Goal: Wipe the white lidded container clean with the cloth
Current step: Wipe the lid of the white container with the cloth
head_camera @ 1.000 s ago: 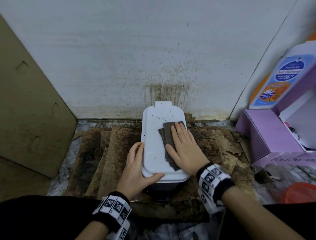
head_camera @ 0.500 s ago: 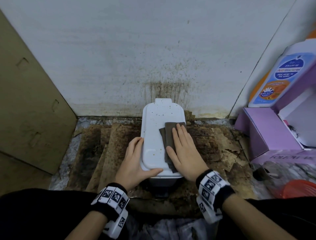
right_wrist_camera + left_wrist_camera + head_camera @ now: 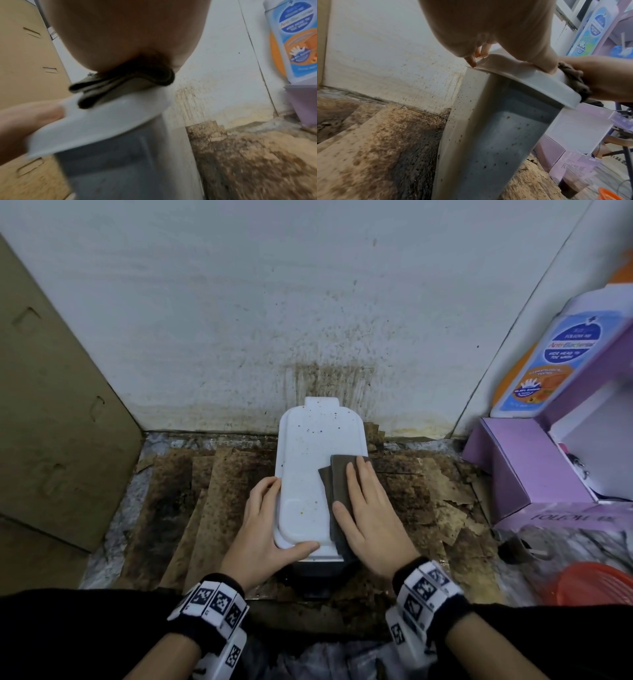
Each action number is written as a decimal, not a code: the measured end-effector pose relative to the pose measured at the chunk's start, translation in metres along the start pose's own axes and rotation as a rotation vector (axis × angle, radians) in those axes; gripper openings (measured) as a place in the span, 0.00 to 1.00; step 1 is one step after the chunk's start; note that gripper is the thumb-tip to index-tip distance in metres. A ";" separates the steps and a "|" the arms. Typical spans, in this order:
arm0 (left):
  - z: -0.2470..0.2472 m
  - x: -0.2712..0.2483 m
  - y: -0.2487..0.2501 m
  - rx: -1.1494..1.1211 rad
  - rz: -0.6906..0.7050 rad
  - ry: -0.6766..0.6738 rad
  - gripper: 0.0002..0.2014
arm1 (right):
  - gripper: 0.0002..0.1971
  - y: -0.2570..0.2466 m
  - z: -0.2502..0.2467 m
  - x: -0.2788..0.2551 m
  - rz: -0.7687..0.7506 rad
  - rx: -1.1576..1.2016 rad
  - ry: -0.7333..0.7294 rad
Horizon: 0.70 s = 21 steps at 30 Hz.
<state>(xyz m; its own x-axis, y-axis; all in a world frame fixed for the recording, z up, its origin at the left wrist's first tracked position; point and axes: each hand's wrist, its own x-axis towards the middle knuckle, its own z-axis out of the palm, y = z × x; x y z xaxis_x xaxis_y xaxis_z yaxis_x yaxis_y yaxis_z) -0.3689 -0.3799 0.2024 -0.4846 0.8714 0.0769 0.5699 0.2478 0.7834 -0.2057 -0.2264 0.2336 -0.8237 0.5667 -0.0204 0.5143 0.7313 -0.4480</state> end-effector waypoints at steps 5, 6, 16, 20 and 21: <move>-0.001 0.001 0.002 -0.021 -0.001 0.003 0.54 | 0.36 0.019 -0.025 0.065 -0.028 -0.080 -0.177; -0.001 0.001 0.001 -0.026 -0.003 0.002 0.54 | 0.36 0.022 -0.028 0.077 -0.034 -0.098 -0.201; -0.002 0.001 0.000 -0.031 0.004 -0.015 0.54 | 0.35 0.038 -0.036 0.166 -0.117 -0.278 -0.143; -0.002 0.000 0.002 -0.017 0.002 -0.024 0.54 | 0.33 0.044 -0.036 0.159 -0.170 -0.263 -0.186; -0.003 0.000 0.002 -0.016 0.002 -0.029 0.55 | 0.33 0.043 -0.036 0.154 -0.162 -0.258 -0.191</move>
<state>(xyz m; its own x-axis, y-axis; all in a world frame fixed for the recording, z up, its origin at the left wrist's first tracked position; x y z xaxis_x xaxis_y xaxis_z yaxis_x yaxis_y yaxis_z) -0.3696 -0.3802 0.2060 -0.4644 0.8835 0.0607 0.5597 0.2397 0.7933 -0.3020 -0.0942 0.2430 -0.9169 0.3718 -0.1452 0.3963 0.8916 -0.2190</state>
